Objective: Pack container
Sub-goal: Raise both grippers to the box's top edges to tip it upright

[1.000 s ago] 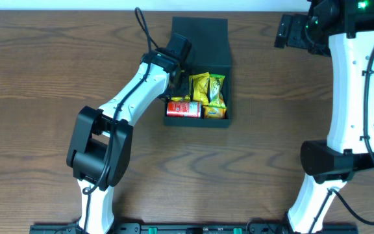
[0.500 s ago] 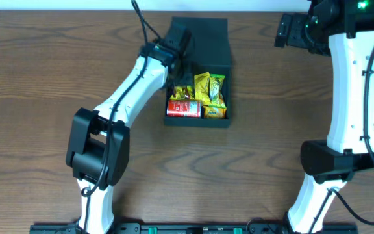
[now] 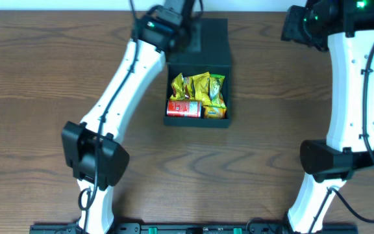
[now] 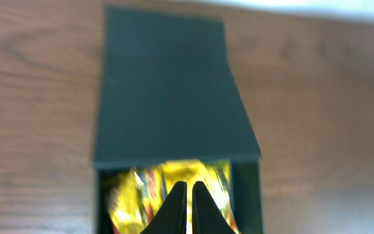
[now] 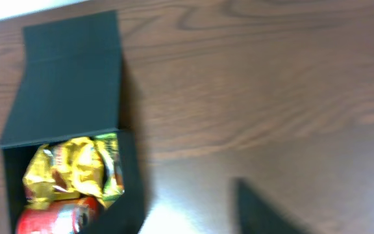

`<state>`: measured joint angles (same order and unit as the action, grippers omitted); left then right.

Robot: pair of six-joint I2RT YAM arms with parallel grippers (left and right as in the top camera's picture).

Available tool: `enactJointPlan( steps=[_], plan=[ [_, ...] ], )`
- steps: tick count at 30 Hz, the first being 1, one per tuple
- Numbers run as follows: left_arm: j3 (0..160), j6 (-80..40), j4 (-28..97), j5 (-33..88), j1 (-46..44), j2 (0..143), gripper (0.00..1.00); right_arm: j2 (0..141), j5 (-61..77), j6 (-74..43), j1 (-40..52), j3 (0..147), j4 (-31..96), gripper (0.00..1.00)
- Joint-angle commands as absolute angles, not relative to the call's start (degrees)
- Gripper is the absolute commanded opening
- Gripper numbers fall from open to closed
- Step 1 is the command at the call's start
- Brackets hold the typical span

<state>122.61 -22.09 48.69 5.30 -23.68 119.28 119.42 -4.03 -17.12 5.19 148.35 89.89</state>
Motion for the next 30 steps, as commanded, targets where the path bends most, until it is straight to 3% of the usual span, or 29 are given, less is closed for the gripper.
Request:
enactJointPlan(
  steps=[1, 10, 30],
  plan=[
    [123.5, -26.5, 48.8, 4.1, -17.1, 120.5, 0.06, 124.0, 2.3, -15.8, 4.8, 147.9, 89.0, 0.01],
    [123.0, -26.8, 49.7, 18.7, -6.4, 127.3, 0.06, 137.9, 18.1, -15.3, 3.5, 147.9, 86.3, 0.02],
    [123.0, -28.4, 46.6, 30.0, -7.2, 142.5, 0.06, 155.7, 34.4, -15.4, 2.2, 147.8, 82.5, 0.02]
  ],
)
